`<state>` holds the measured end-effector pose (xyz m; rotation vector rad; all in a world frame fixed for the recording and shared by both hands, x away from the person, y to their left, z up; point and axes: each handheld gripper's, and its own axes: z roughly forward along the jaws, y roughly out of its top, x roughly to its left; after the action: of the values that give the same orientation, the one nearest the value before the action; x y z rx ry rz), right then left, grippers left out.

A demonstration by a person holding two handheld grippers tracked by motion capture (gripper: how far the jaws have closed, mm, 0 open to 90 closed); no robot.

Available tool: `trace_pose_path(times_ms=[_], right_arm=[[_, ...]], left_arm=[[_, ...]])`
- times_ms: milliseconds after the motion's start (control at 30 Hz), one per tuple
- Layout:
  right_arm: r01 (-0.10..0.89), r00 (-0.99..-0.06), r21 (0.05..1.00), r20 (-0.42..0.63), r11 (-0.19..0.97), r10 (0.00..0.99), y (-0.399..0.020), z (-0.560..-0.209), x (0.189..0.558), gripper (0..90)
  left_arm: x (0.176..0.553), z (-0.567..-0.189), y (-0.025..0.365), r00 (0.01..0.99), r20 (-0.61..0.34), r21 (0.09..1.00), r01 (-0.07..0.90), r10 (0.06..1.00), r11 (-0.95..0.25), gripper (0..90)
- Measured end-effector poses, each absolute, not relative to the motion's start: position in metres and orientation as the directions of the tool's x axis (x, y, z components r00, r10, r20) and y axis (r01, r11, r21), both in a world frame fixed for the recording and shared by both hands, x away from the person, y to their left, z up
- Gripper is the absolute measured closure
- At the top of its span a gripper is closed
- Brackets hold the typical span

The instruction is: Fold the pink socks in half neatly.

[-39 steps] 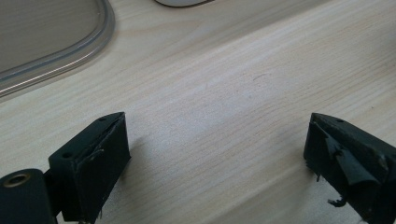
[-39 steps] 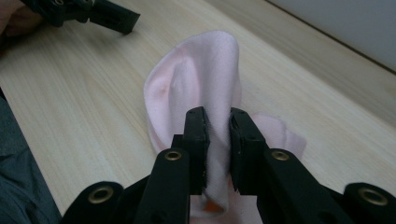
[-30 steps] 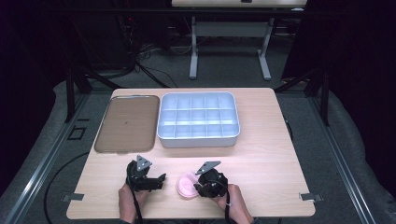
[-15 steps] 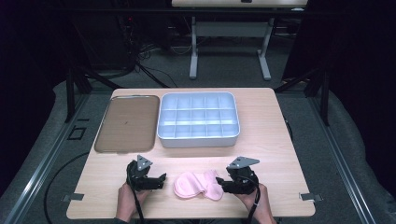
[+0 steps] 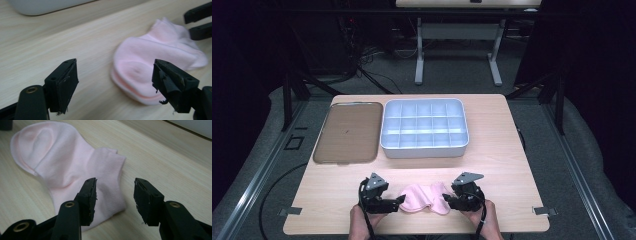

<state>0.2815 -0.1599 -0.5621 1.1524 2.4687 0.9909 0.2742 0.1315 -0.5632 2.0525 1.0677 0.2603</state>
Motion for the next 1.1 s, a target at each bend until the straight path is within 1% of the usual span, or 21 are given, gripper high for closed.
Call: trace_pose_path(times_ms=[100,200,267,300,333,367,400,467,567,700,767,800,833,867,900,933,967,1000,1033,1100], right_arm=[[0.580,-0.666,0.656,0.039,0.484,0.745,-0.155,-0.564,0.281,53.3],[0.578,-0.669,0.645,0.024,0.500,0.743,-0.151,-0.567,0.280,58.4],[0.577,-0.671,0.638,0.013,0.510,0.742,-0.150,-0.569,0.279,61.5],[0.569,-0.675,0.644,0.012,0.511,0.737,-0.150,-0.571,0.278,65.0],[0.571,-0.675,0.648,0.020,0.504,0.738,-0.150,-0.571,0.278,66.6],[0.571,-0.675,0.647,0.020,0.505,0.737,-0.151,-0.571,0.278,69.7],[0.572,-0.672,0.651,0.022,0.500,0.740,-0.151,-0.571,0.278,73.0],[0.578,-0.663,0.653,0.025,0.490,0.748,-0.151,-0.572,0.277,76.4],[0.590,-0.641,0.653,0.022,0.475,0.767,-0.154,-0.572,0.280,77.3],[0.603,-0.600,0.669,0.021,0.435,0.800,-0.158,-0.574,0.282,77.0],[0.603,-0.585,0.674,0.011,0.426,0.811,-0.159,-0.574,0.282,75.7],[0.602,-0.583,0.673,0.002,0.430,0.813,-0.159,-0.574,0.282,72.9],[0.599,-0.582,0.673,-0.005,0.433,0.813,-0.159,-0.574,0.282,69.3],[0.598,-0.590,0.669,-0.003,0.441,0.807,-0.160,-0.573,0.283,64.3],[0.597,-0.601,0.674,0.018,0.435,0.799,-0.162,-0.572,0.284,65.3],[0.592,-0.604,0.685,0.027,0.425,0.797,-0.164,-0.571,0.283,67.1],[0.577,-0.604,0.706,0.032,0.410,0.796,-0.168,-0.568,0.280,66.7],[0.574,-0.601,0.720,0.048,0.390,0.798,-0.172,-0.566,0.277,63.1],[0.583,-0.597,0.724,0.073,0.369,0.799,-0.176,-0.564,0.274,60.3],[0.595,-0.593,0.716,0.086,0.364,0.800,-0.184,-0.563,0.271,59.2]], left_arm=[[0.275,-0.568,0.121,0.620,-0.133,0.695,0.615,0.773,-0.373,32.0],[0.276,-0.573,0.119,0.615,-0.112,0.677,0.622,0.780,-0.393,40.8],[0.274,-0.576,0.120,0.622,-0.094,0.686,0.606,0.778,-0.402,50.1],[0.273,-0.576,0.121,0.624,-0.097,0.689,0.605,0.776,-0.400,58.7],[0.273,-0.576,0.122,0.630,-0.099,0.690,0.601,0.771,-0.403,62.3],[0.272,-0.576,0.122,0.637,-0.098,0.691,0.597,0.765,-0.408,71.6],[0.273,-0.576,0.122,0.648,-0.092,0.691,0.588,0.756,-0.420,78.4],[0.274,-0.575,0.122,0.659,-0.054,0.686,0.571,0.751,-0.452,85.9],[0.283,-0.575,0.128,0.661,-0.043,0.685,0.566,0.749,-0.460,87.1],[0.297,-0.578,0.129,0.647,-0.090,0.700,0.582,0.757,-0.414,87.0],[0.297,-0.578,0.127,0.641,-0.081,0.705,0.579,0.763,-0.411,86.3],[0.295,-0.578,0.127,0.636,-0.072,0.706,0.576,0.768,-0.411,84.1],[0.295,-0.577,0.127,0.636,-0.067,0.706,0.575,0.769,-0.414,78.9],[0.293,-0.577,0.129,0.629,-0.070,0.709,0.578,0.775,-0.405,71.5],[0.292,-0.576,0.130,0.636,-0.074,0.717,0.569,0.768,-0.402,66.3],[0.286,-0.575,0.131,0.645,-0.061,0.739,0.542,0.762,-0.400,64.6],[0.281,-0.573,0.132,0.640,-0.056,0.756,0.529,0.766,-0.387,60.8],[0.277,-0.573,0.133,0.647,-0.056,0.766,0.516,0.761,-0.383,57.5],[0.273,-0.572,0.135,0.648,-0.058,0.777,0.507,0.760,-0.373,56.3],[0.271,-0.573,0.136,0.646,-0.063,0.785,0.502,0.761,-0.362,54.4]])
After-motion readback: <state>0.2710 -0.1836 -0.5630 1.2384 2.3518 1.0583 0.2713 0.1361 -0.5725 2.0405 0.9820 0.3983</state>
